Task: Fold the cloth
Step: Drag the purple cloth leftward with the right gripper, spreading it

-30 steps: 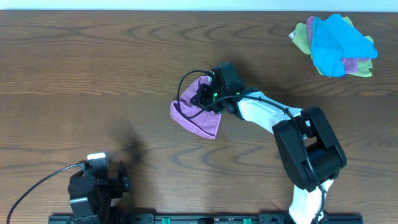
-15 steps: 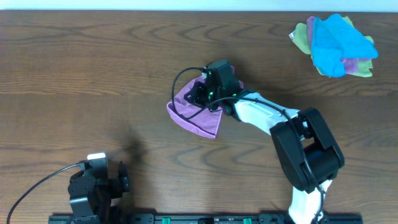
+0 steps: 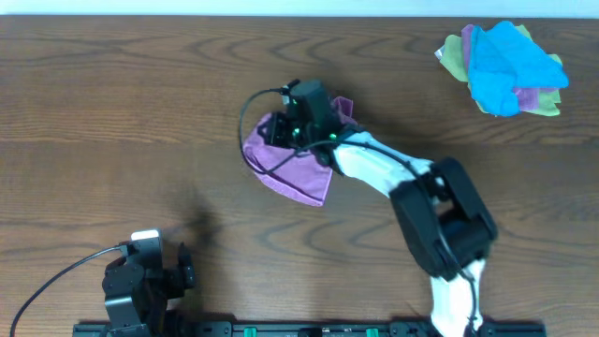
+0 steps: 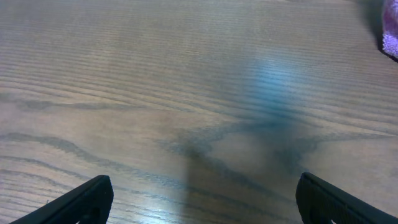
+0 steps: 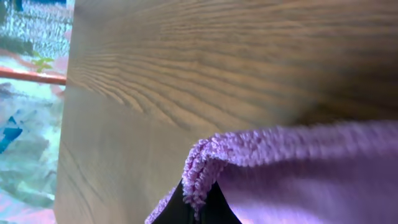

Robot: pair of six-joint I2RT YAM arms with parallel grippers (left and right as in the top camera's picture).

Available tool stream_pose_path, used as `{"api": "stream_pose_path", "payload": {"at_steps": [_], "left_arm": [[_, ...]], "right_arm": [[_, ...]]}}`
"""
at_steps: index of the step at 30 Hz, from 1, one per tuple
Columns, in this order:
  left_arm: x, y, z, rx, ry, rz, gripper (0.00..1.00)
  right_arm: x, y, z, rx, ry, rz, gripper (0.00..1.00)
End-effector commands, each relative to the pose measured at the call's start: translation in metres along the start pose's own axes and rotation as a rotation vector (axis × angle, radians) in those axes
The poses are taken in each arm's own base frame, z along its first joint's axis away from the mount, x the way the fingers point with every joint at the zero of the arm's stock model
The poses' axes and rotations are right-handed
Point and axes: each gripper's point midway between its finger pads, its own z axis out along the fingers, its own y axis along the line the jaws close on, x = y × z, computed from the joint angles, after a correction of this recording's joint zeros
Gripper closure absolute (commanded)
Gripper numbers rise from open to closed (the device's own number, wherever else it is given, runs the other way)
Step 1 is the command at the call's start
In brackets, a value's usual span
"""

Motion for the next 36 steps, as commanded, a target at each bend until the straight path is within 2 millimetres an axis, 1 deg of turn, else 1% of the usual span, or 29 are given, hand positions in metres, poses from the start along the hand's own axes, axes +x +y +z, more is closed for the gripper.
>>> {"api": "stream_pose_path", "payload": {"at_steps": [1, 3, 6, 10, 12, 14, 17, 23, 25, 28, 29, 31, 32, 34, 36], "left_arm": [[0.017, 0.002, 0.008, -0.016, 0.053, 0.027, 0.05], [0.017, 0.002, 0.008, -0.016, 0.053, 0.027, 0.05], [0.017, 0.002, 0.008, -0.016, 0.053, 0.027, 0.05], [0.017, 0.002, 0.008, -0.016, 0.053, 0.027, 0.05], [0.017, 0.002, 0.008, -0.016, 0.053, 0.027, 0.05], [0.017, 0.002, 0.008, -0.016, 0.053, 0.027, 0.05], [0.017, 0.002, 0.008, -0.016, 0.053, 0.027, 0.05], [0.017, 0.002, 0.008, -0.016, 0.053, 0.027, 0.05], [0.017, 0.002, 0.008, -0.016, 0.053, 0.027, 0.05], [0.017, 0.002, 0.008, -0.016, 0.053, 0.027, 0.05], [0.017, 0.002, 0.008, -0.016, 0.053, 0.027, 0.05], [0.017, 0.002, 0.008, -0.016, 0.053, 0.027, 0.05], [0.017, 0.002, 0.008, -0.016, 0.053, 0.027, 0.05], [0.017, 0.002, 0.008, -0.016, 0.053, 0.027, 0.05], [0.017, 0.002, 0.008, -0.016, 0.053, 0.027, 0.05]], "right_arm": [[0.012, 0.005, 0.031, -0.018, 0.050, -0.054, 0.99], [0.010, 0.012, 0.045, -0.033, 0.050, -0.078, 0.99], [-0.002, 0.024, 0.059, -0.047, 0.038, -0.123, 0.99], [-0.018, 0.039, 0.071, -0.066, 0.022, -0.178, 0.99], [-0.022, 0.045, 0.075, -0.078, 0.013, -0.191, 0.99], [-0.023, 0.049, 0.080, -0.087, 0.011, -0.203, 0.99], [-0.016, 0.055, 0.088, -0.094, 0.017, -0.242, 0.99], [0.013, 0.057, 0.108, -0.096, 0.055, -0.305, 0.99], [0.023, 0.062, 0.114, -0.103, 0.064, -0.352, 0.99], [0.033, 0.067, 0.117, -0.104, 0.069, -0.402, 0.99], [0.035, 0.069, 0.117, -0.105, 0.072, -0.405, 0.96], [0.036, 0.069, 0.118, -0.107, 0.074, -0.405, 0.50], [0.035, 0.072, 0.116, -0.112, 0.073, -0.406, 0.36], [0.032, 0.075, 0.112, -0.128, 0.078, -0.404, 0.23], [0.026, 0.084, 0.103, -0.161, 0.083, -0.403, 0.16]]}}
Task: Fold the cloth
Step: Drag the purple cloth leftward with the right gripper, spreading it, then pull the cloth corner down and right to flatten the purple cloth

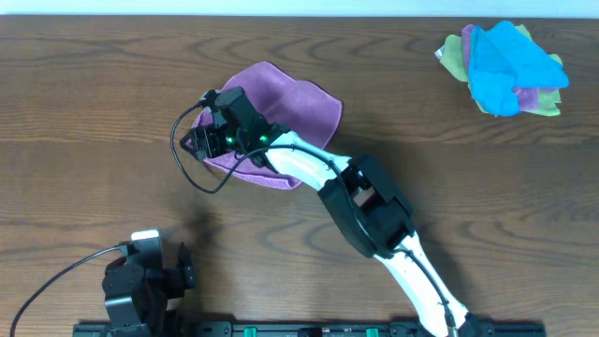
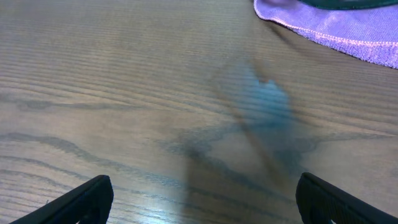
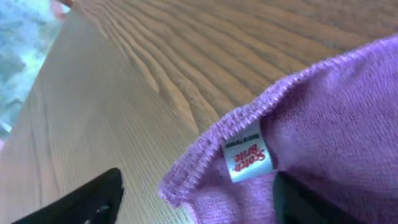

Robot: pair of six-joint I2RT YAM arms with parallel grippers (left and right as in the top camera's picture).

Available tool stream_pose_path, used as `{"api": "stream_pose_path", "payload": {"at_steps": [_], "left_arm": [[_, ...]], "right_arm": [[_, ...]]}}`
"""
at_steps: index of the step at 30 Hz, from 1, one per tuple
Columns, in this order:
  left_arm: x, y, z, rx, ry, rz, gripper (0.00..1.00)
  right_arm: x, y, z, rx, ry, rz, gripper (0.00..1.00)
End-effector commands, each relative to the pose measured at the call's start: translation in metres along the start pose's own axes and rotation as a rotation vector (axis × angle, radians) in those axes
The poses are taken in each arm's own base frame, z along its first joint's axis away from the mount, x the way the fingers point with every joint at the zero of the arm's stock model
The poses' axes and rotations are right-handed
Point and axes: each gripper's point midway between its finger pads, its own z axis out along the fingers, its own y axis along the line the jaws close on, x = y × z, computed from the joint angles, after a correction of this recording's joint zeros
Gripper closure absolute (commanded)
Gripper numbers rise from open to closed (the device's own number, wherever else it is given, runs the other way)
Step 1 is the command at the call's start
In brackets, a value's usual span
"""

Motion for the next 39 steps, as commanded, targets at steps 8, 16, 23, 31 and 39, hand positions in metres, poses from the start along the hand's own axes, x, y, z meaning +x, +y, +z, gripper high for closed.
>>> {"api": "stream_pose_path", "payload": {"at_steps": [8, 16, 23, 31, 39], "left_arm": [[0.017, 0.002, 0.008, -0.016, 0.053, 0.027, 0.05], [0.017, 0.002, 0.008, -0.016, 0.053, 0.027, 0.05], [0.017, 0.002, 0.008, -0.016, 0.053, 0.027, 0.05], [0.017, 0.002, 0.008, -0.016, 0.053, 0.027, 0.05], [0.017, 0.002, 0.008, -0.016, 0.053, 0.027, 0.05]], "right_arm": [[-0.049, 0.012, -0.069, 0.035, -0.020, 0.039, 0.01], [-0.073, 0.024, -0.135, 0.090, -0.021, 0.086, 0.01], [-0.033, 0.004, -0.171, 0.261, 0.130, 0.200, 0.01], [0.042, -0.026, -0.216, 0.437, 0.479, 0.009, 0.01], [0.058, -0.036, -0.223, 0.467, 0.578, -0.119, 0.13]]}}
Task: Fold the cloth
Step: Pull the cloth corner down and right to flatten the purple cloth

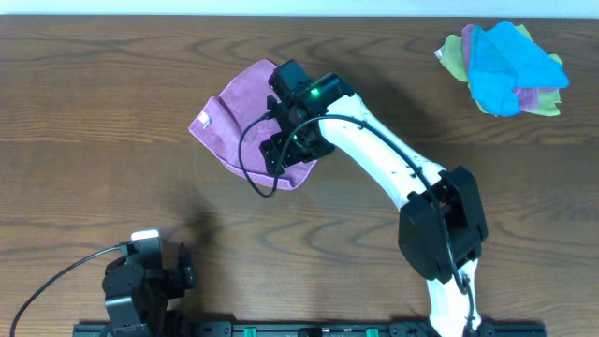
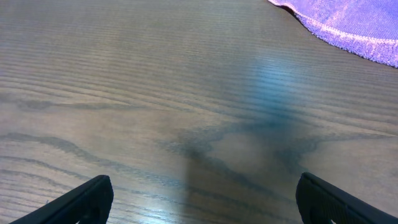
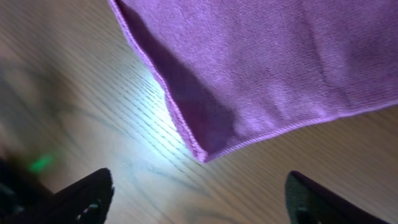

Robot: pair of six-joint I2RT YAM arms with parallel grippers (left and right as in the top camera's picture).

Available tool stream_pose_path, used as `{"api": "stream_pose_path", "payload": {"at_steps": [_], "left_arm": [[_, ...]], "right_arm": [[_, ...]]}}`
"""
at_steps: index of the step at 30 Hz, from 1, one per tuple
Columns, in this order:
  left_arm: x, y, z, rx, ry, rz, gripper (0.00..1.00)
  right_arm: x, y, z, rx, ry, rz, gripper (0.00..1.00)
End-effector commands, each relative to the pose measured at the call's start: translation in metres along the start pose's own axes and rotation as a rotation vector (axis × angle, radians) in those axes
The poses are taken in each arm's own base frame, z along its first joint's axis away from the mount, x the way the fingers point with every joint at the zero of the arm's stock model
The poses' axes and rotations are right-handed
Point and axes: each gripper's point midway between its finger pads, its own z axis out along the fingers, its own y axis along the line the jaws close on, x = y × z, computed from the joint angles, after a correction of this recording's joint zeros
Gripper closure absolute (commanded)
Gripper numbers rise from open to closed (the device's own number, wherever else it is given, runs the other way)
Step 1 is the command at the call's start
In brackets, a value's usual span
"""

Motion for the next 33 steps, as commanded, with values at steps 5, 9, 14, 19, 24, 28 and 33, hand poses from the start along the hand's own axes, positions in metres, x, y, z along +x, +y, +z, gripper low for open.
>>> {"api": "stream_pose_path", "payload": {"at_steps": [5, 9, 14, 19, 24, 28, 33], "left_arm": [[0.017, 0.002, 0.008, -0.016, 0.053, 0.027, 0.05], [0.017, 0.002, 0.008, -0.016, 0.053, 0.027, 0.05], [0.017, 0.002, 0.008, -0.016, 0.053, 0.027, 0.05], [0.017, 0.002, 0.008, -0.016, 0.053, 0.027, 0.05], [0.017, 0.002, 0.008, -0.016, 0.053, 0.027, 0.05], [0.017, 0.002, 0.008, -0.016, 0.053, 0.027, 0.05], [0.017, 0.002, 0.008, -0.016, 0.053, 0.027, 0.05]], "right_arm": [[0.010, -0.005, 0.010, 0.027, 0.044, -0.146, 0.15], [0.018, -0.001, 0.022, -0.003, 0.076, -0.187, 0.15], [0.031, -0.002, 0.039, -0.014, 0.107, -0.203, 0.15], [0.041, 0.001, 0.055, -0.065, 0.122, -0.214, 0.21], [0.034, 0.012, 0.061, -0.101, 0.082, -0.237, 0.25], [0.028, 0.020, 0.066, -0.105, 0.057, -0.264, 0.26], [0.031, 0.024, 0.078, -0.106, 0.075, -0.274, 0.32]]}}
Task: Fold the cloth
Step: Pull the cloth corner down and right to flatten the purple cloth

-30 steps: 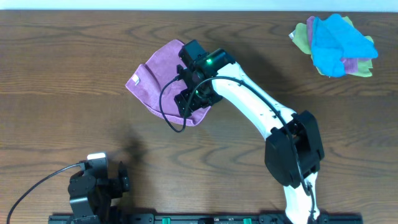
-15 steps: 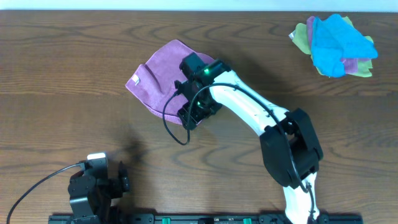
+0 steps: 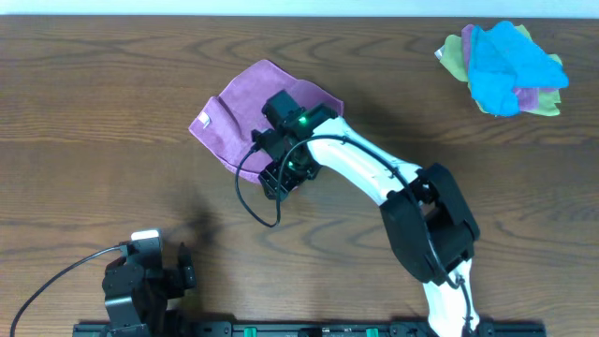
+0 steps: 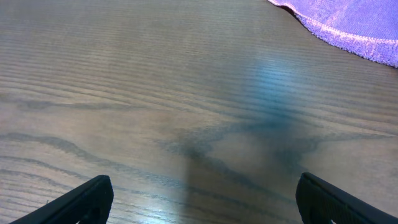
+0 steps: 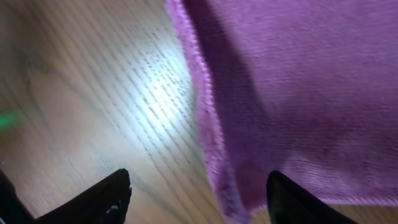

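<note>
The purple cloth (image 3: 239, 103) lies spread out left of the table's middle, a white tag near its left corner. My right gripper (image 3: 276, 180) stands open low over the cloth's near edge. In the right wrist view the hemmed edge (image 5: 208, 149) runs down between the two dark fingertips (image 5: 109, 196), and the right gripper (image 5: 198, 186) holds nothing. The right arm hides the cloth's near right part. At the table's front left, my left gripper (image 3: 182, 267) is open over bare wood (image 4: 204, 186). Only a strip of the purple cloth (image 4: 354, 22) shows in the top right of its view.
A pile of coloured cloths (image 3: 505, 65), blue on top, sits at the far right corner. A black cable (image 3: 245, 187) loops from the right wrist over the wood beside the cloth. The table's far edge (image 3: 299, 15) runs along the top.
My right gripper, still open, is now lower and closer to the cloth's near edge, with the hem between its fingers. The cloth and the left arm have not moved.
At first my right gripper was shut on an edge of the cloth, bunched near the table's middle. Then the cloth lay spread further left, the gripper open at its tagged corner. Later the gripper hung open over the near corner, and now sits low at that edge.
</note>
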Robot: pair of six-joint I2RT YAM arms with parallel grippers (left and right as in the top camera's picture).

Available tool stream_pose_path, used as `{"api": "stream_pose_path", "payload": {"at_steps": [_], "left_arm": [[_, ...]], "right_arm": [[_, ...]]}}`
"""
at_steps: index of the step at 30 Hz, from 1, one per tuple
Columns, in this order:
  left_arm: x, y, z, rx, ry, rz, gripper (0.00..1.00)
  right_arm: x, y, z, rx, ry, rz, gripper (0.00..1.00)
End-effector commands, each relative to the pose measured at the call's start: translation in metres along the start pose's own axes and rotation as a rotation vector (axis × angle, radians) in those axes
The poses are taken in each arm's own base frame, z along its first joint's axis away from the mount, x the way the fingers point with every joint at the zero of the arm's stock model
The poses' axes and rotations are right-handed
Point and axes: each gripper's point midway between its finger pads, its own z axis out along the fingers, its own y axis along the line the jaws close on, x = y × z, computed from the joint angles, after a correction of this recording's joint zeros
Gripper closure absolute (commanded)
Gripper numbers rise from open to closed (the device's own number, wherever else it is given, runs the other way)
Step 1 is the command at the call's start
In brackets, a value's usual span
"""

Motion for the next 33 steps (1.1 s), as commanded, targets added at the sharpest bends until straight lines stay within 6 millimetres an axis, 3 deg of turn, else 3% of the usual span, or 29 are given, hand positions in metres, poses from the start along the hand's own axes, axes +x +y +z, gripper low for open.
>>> {"api": "stream_pose_path", "payload": {"at_steps": [1, 4, 6, 11, 18, 21, 33], "left_arm": [[0.017, 0.002, 0.008, -0.016, 0.053, 0.027, 0.05], [0.017, 0.002, 0.008, -0.016, 0.053, 0.027, 0.05], [0.017, 0.002, 0.008, -0.016, 0.053, 0.027, 0.05], [0.017, 0.002, 0.008, -0.016, 0.053, 0.027, 0.05], [0.017, 0.002, 0.008, -0.016, 0.053, 0.027, 0.05], [0.017, 0.002, 0.008, -0.016, 0.053, 0.027, 0.05], [0.017, 0.002, 0.008, -0.016, 0.053, 0.027, 0.05]], "right_arm": [[0.008, 0.004, 0.019, -0.026, 0.046, -0.010, 0.34], [0.010, 0.002, 0.029, -0.026, 0.064, -0.006, 0.42], [0.010, 0.000, 0.031, -0.020, 0.064, -0.007, 0.52], [0.010, -0.009, 0.030, 0.033, 0.067, -0.008, 0.97], [0.035, -0.016, 0.025, 0.079, 0.169, 0.005, 0.99], [0.052, -0.016, 0.018, 0.086, 0.239, 0.008, 0.99], [0.091, -0.019, -0.006, 0.140, 0.398, 0.025, 0.98]]}}
